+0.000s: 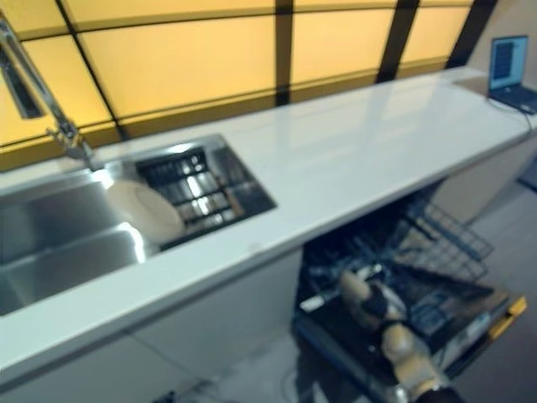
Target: Take plates into dishwasher
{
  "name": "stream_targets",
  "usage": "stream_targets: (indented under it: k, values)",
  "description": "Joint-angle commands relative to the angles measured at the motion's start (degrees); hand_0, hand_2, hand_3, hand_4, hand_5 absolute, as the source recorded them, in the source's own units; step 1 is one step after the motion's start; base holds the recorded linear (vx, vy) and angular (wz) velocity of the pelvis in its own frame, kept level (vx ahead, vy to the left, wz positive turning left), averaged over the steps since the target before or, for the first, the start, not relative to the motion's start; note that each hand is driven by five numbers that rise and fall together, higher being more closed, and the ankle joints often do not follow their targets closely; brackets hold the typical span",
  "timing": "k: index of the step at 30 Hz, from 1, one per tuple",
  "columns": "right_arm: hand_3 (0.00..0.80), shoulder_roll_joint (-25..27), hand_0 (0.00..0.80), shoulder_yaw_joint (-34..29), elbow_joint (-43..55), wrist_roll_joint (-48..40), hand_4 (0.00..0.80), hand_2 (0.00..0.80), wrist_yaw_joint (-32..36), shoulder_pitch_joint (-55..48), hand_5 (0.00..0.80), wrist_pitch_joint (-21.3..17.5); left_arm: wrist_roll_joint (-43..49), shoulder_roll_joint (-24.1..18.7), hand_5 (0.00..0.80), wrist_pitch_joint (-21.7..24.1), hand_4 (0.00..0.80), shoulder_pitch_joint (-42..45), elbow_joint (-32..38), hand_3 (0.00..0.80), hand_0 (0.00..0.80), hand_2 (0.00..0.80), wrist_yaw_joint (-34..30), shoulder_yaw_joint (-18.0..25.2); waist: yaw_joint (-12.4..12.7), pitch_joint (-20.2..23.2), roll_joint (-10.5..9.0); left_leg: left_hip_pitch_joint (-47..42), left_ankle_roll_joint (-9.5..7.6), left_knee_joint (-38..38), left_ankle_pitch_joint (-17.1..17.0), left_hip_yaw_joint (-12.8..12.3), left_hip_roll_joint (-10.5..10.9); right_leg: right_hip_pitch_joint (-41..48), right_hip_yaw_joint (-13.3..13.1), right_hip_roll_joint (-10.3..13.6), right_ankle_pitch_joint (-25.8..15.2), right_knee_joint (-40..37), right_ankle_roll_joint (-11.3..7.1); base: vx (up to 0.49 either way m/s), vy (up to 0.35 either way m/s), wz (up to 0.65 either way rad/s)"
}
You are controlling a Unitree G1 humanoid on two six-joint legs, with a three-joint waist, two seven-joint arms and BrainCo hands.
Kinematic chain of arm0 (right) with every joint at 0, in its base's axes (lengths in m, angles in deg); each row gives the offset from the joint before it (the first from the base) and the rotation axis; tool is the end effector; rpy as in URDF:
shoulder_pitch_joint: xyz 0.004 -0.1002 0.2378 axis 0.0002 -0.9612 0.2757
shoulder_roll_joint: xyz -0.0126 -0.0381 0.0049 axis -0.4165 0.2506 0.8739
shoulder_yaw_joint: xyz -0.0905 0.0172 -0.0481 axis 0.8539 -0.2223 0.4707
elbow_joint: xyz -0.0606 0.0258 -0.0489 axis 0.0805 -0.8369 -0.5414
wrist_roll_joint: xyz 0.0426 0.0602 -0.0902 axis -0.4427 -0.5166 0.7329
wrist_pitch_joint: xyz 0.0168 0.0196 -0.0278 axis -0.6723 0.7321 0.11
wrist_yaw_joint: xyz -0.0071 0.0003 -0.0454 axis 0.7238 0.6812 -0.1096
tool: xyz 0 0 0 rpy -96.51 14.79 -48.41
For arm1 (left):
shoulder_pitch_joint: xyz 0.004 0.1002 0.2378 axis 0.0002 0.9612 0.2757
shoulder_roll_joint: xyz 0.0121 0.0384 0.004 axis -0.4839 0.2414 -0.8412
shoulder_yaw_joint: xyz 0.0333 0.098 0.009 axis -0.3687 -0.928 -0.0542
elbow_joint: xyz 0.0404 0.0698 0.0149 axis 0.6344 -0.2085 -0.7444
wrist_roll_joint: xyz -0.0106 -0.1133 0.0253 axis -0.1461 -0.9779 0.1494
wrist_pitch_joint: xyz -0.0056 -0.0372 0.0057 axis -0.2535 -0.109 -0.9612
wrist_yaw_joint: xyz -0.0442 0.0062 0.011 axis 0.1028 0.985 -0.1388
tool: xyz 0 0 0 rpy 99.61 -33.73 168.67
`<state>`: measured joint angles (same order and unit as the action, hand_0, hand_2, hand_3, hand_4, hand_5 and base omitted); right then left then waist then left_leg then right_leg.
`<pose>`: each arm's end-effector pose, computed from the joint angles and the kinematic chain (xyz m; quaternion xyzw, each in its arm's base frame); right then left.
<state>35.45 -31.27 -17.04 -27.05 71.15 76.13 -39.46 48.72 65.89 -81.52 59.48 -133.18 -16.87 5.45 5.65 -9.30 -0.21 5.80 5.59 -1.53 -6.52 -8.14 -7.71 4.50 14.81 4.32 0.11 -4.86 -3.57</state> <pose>0.2439 -0.2389 0.0197 -0.4482 0.1434 -0.0313 0.8818 0.1219 0.2244 -0.1133 0.1289 0.4491 0.0355 0.8834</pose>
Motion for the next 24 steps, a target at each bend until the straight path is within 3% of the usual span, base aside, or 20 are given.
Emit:
stream_targets:
  k: [1,24]
  values:
    - [0.800,-1.1,0.800,2.5,0.0,2.1,0.800,0.800,1.1,4.7,0.800,0.3,2.3,-2.8,0.000,0.4,0.000,-3.0,0.1,0.000,0.000,0.000,-0.7,-3.7,1.0,0.2,-1.99,7.3,-0.21,-0.9,-3.7,0.7,0.6,3.5,-1.3,4.4,2.4,3.4,-2.61,-0.005,-0.010,0.08]
    - [0.800,-2.3,0.800,5.3,-6.8,2.0,0.800,0.800,4.0,7.7,0.800,2.7,2.4,-3.3,0.000,0.3,0.000,-4.9,0.3,0.000,0.000,0.000,-1.3,-4.5,2.1,-0.9,-2.10,8.2,-0.10,-1.0,-4.0,1.7,0.8,2.8,-0.9,4.1,2.6,3.6,-2.17,0.001,-0.001,0.01]
